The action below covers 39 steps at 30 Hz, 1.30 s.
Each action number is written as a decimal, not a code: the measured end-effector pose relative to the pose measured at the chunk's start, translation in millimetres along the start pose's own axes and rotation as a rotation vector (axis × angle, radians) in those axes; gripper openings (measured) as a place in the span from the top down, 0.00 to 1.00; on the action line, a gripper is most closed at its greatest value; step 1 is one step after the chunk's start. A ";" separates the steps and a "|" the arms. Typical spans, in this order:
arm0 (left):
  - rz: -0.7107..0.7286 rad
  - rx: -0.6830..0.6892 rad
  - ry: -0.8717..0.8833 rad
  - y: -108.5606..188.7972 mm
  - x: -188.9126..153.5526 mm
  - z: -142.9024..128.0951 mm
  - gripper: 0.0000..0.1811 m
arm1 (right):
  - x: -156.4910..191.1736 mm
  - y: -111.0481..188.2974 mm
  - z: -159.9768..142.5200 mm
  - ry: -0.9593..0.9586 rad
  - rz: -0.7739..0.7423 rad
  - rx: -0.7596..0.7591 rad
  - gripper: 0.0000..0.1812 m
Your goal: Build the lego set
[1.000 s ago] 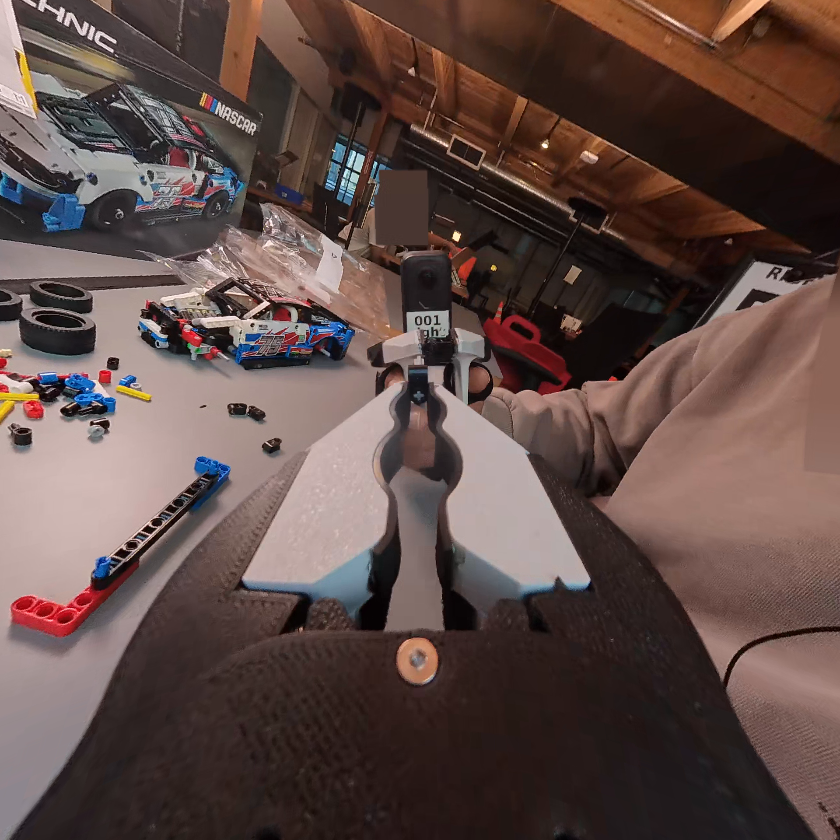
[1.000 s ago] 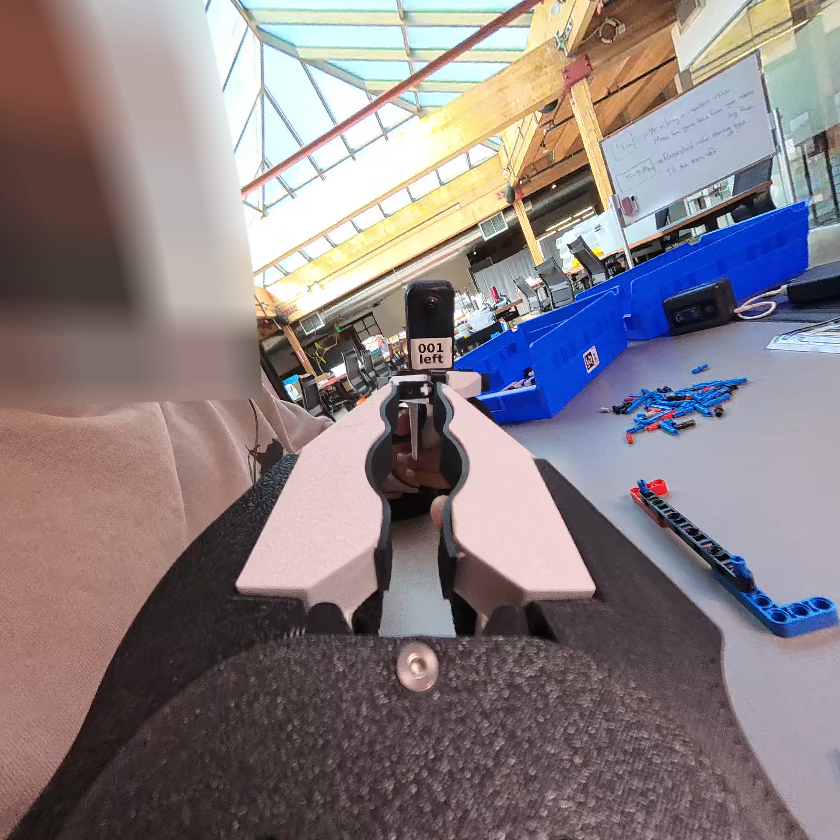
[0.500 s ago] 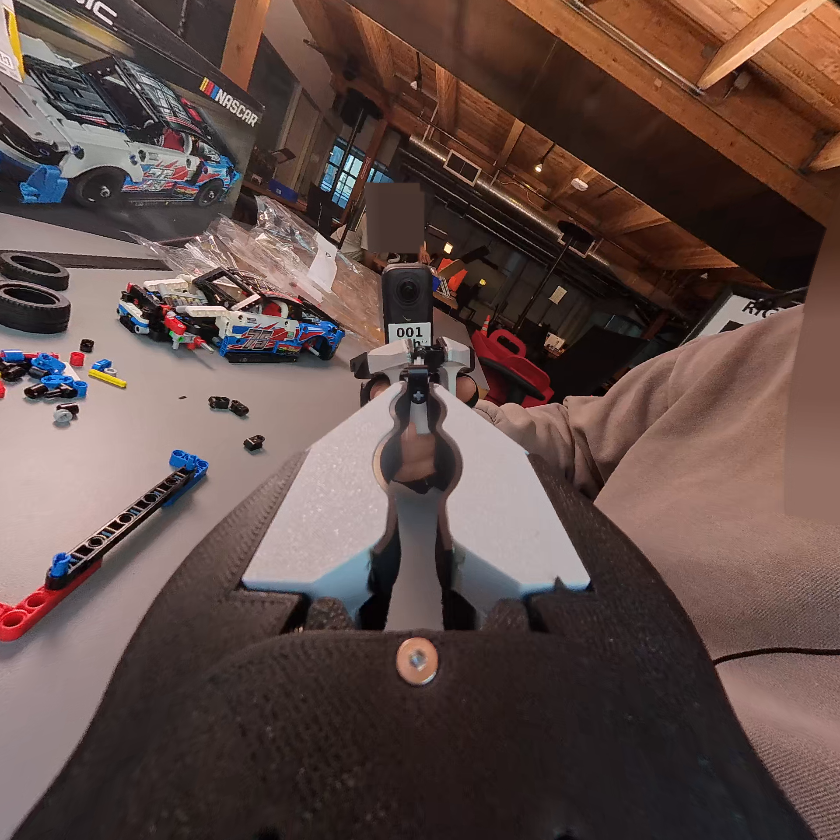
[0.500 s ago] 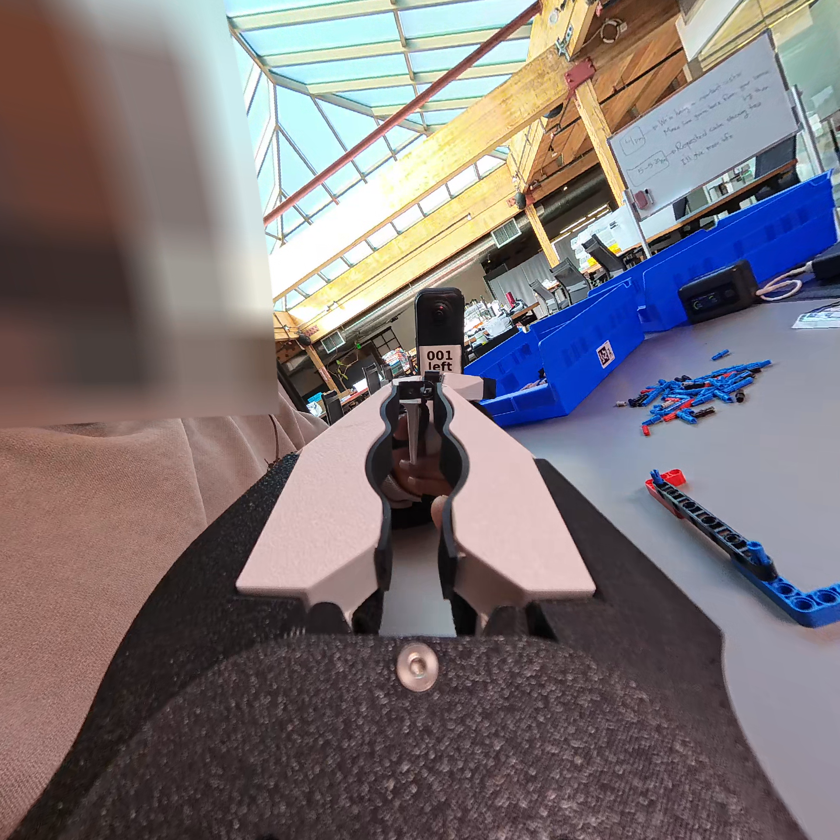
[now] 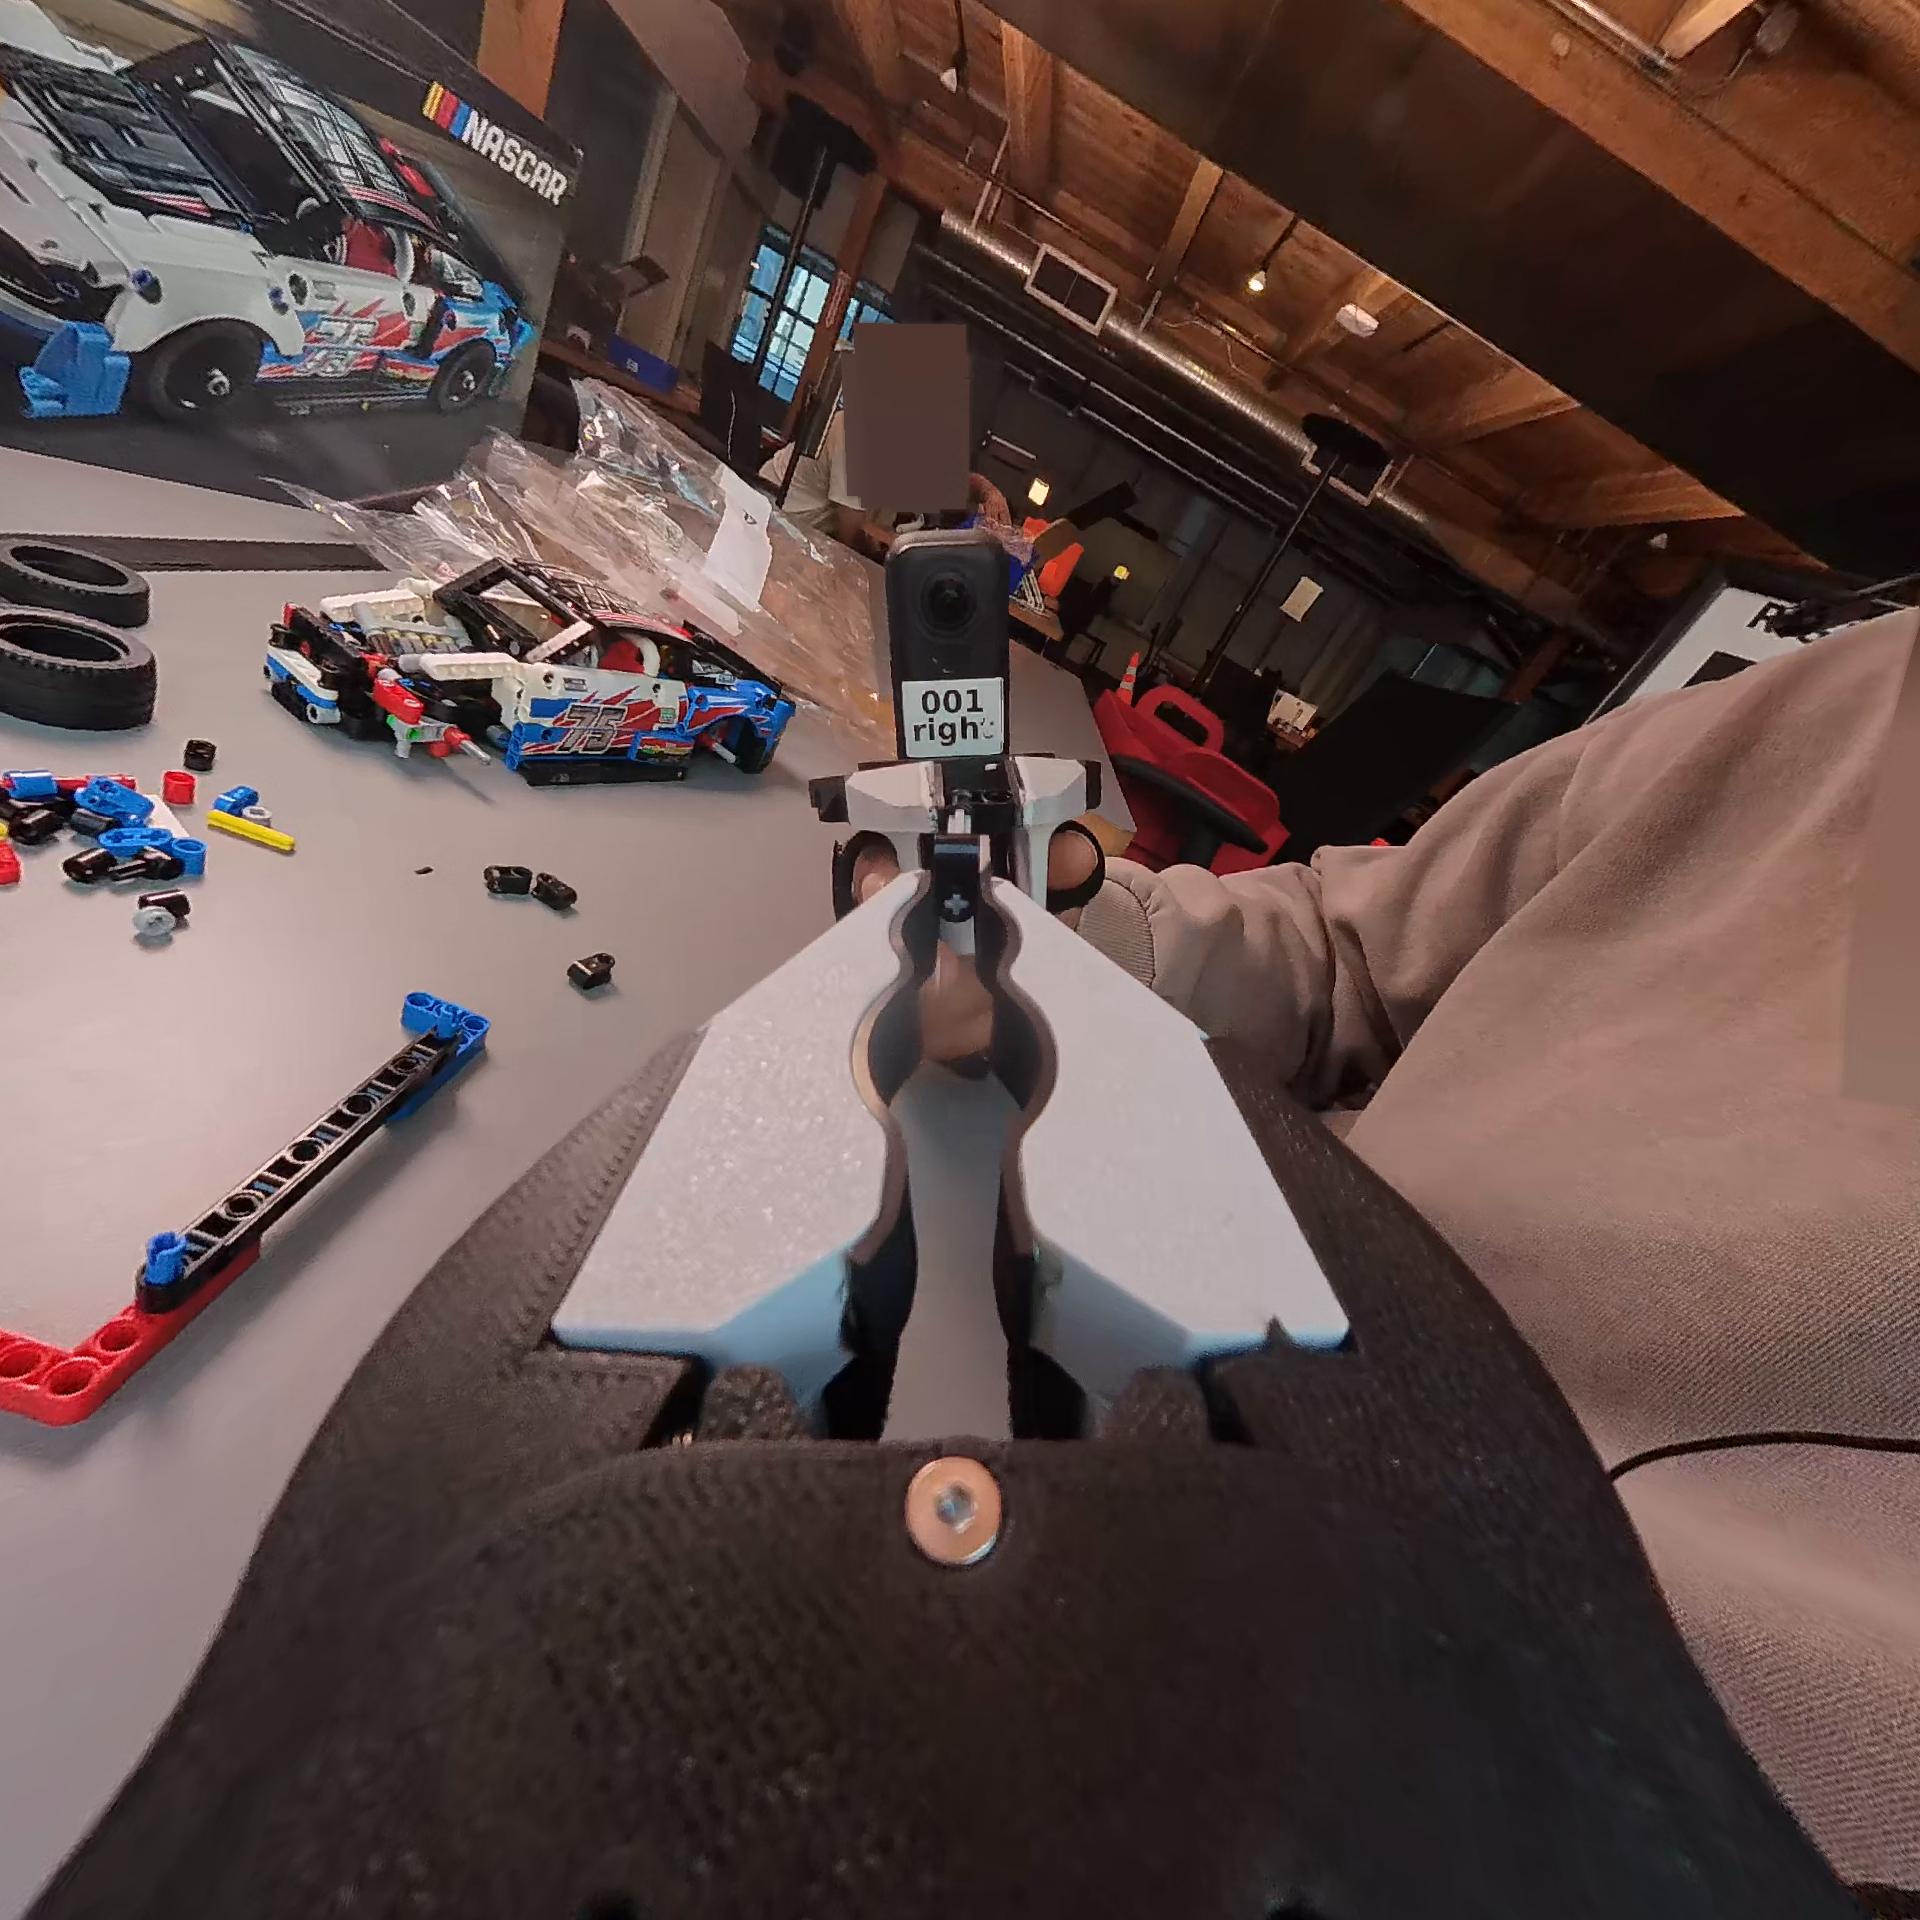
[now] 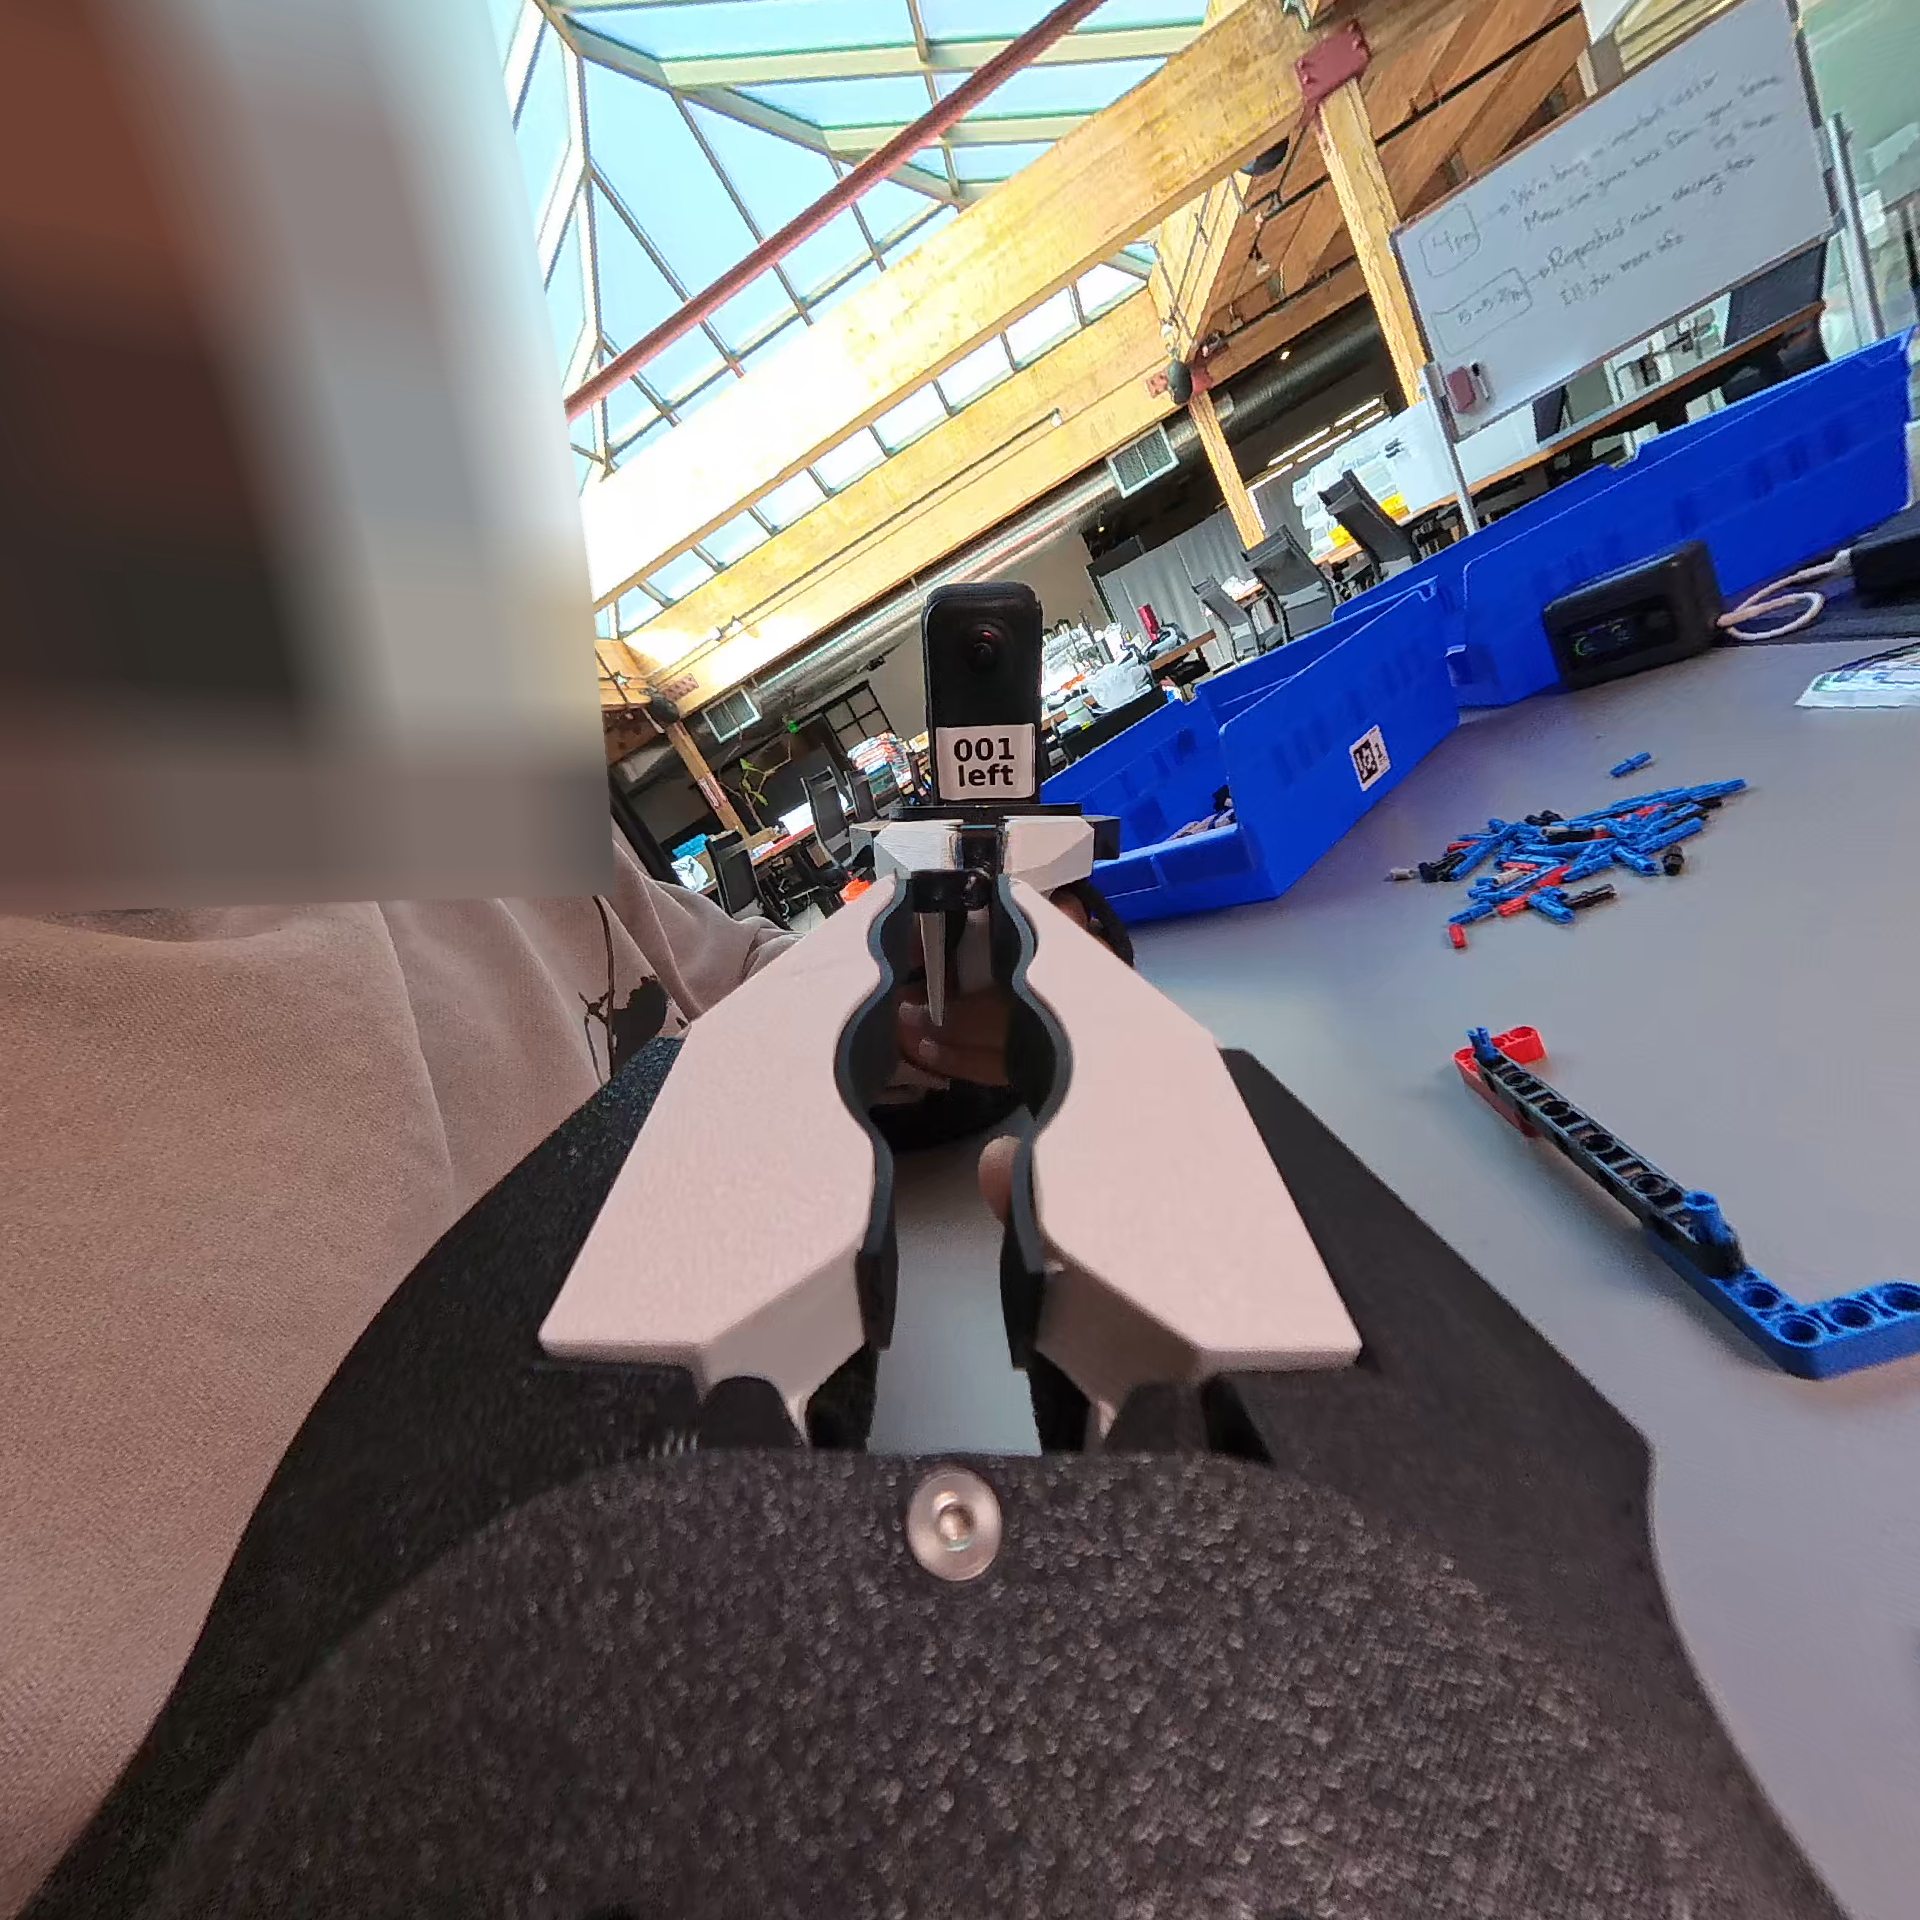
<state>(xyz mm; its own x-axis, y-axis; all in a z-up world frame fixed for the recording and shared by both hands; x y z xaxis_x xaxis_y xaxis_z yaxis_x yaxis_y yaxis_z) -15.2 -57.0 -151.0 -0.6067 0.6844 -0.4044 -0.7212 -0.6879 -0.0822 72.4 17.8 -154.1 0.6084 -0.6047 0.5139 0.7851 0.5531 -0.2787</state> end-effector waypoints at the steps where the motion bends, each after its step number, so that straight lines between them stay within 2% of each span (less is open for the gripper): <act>1: 0.000 0.004 0.004 0.4 0.5 -0.7 0.97 | -0.2 -0.2 -0.7 0.004 -0.005 0.006 0.93; 15: -0.035 0.108 -0.064 1.3 -1.1 -17.5 0.97 | 3.0 3.7 -17.2 0.079 -0.044 0.176 0.93; 17: -0.068 0.168 -0.081 -6.1 -7.2 -27.5 0.96 | 6.3 -2.0 -29.8 0.090 -0.023 0.256 0.93; 20: -0.050 0.139 -0.130 -8.3 -7.4 -18.7 0.97 | 7.4 -7.1 -22.6 0.095 -0.023 0.211 0.93; 23: -0.070 0.162 -0.119 -7.8 -6.0 -23.0 0.97 | 6.8 -5.7 -26.5 0.118 -0.028 0.252 0.93; 28: -0.090 0.125 -0.106 -8.0 -6.9 -19.1 0.97 | 9.4 -6.9 -22.2 0.135 -0.025 0.229 0.93; 39: -0.099 0.138 -0.102 -1.9 -2.9 -19.3 0.97 | 9.2 -2.4 -21.9 0.181 -0.070 0.258 0.93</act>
<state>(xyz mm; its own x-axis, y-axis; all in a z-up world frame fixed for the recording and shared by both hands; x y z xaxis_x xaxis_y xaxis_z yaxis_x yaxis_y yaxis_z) -5.6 -62.3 -167.2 -0.5559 0.7732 -0.3053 -0.8140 -0.5808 0.0114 78.7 -1.6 -166.5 0.5830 -0.7259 0.3651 0.7845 0.6197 -0.0206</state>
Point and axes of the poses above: each gripper's, where its closed fingertips meet, y back along the fingers, z out of its top, x = y × z across the jaws, the point moved 5 cm from there along y, back along the fingers, and after that the axes turned 3 degrees about -y, right-handed, at the moved point
